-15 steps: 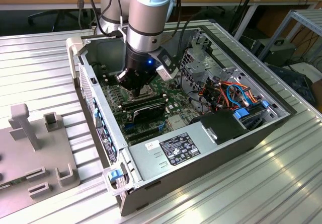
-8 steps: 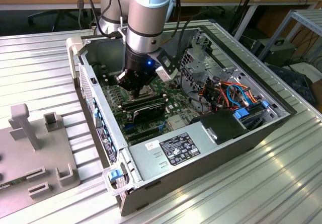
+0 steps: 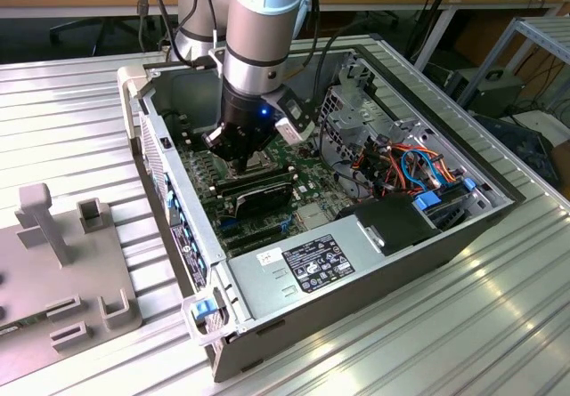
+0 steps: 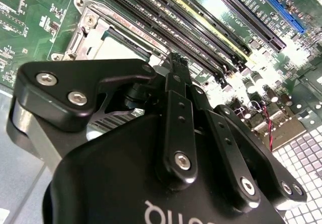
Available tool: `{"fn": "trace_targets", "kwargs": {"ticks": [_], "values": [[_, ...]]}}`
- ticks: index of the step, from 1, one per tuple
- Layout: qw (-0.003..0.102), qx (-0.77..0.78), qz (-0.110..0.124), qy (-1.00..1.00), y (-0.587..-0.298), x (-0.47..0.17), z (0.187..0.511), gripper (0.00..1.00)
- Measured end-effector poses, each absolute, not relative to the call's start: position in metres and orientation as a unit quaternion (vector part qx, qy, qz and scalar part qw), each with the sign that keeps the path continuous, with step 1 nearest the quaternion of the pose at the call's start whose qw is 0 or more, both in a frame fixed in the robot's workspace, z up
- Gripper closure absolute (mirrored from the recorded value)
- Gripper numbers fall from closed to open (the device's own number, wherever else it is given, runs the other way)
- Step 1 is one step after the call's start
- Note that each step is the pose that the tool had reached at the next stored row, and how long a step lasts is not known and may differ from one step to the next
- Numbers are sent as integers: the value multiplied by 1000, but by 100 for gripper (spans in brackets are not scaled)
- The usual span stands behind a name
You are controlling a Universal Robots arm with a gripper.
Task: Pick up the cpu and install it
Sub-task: 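Install the second cpu locking lever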
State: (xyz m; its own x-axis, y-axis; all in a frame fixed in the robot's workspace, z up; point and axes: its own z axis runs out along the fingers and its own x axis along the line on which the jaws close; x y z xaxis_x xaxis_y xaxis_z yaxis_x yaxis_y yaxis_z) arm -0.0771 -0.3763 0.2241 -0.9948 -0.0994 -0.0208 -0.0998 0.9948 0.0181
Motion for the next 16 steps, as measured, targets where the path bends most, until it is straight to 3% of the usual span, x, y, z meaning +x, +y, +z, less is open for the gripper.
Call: {"fn": "trace_targets", "kwargs": {"ticks": [16], "values": [[10,-50,10,999,-376,-80,219,89]]}}
